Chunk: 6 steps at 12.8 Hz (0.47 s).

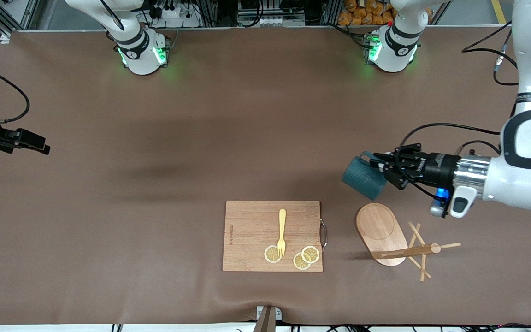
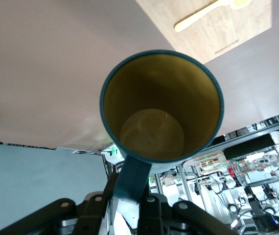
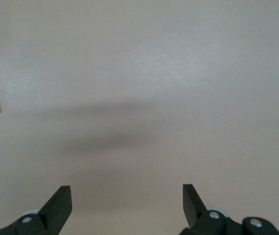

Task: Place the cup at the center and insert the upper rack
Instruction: 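Lift and carry the teal mug toward the wooden mug stand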

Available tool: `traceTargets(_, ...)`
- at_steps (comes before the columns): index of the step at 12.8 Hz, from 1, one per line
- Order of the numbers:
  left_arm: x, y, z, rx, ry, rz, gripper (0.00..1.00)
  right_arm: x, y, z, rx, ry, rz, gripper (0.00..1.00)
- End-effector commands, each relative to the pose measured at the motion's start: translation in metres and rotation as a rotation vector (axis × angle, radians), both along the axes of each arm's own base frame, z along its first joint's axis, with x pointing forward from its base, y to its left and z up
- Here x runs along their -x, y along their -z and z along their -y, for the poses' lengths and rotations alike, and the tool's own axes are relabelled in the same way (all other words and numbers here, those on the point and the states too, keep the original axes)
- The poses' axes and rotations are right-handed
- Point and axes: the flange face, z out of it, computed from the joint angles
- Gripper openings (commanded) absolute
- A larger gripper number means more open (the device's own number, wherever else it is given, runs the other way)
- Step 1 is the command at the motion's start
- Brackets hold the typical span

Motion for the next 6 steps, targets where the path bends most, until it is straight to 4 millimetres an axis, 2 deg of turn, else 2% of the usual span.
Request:
traceTargets(1, -0.007, -0.013, -0.011, 0.050, 0.004, 0.042, 0.00, -0.002, -0.001, 0.001, -0.017, -0.011, 0.002, 1.00)
traceTargets(4, -0.018, -0.003, -0.033, 0.089, 0.002, 0.085, 0.00, -0.002, -0.001, 0.001, -0.017, -0.011, 0.003, 1.00)
traceTargets(6, -0.024, 0.016, -0.044, 0.116, 0.001, 0.089, 0.00, -0.002, -0.001, 0.001, -0.017, -0.011, 0.003, 1.00)
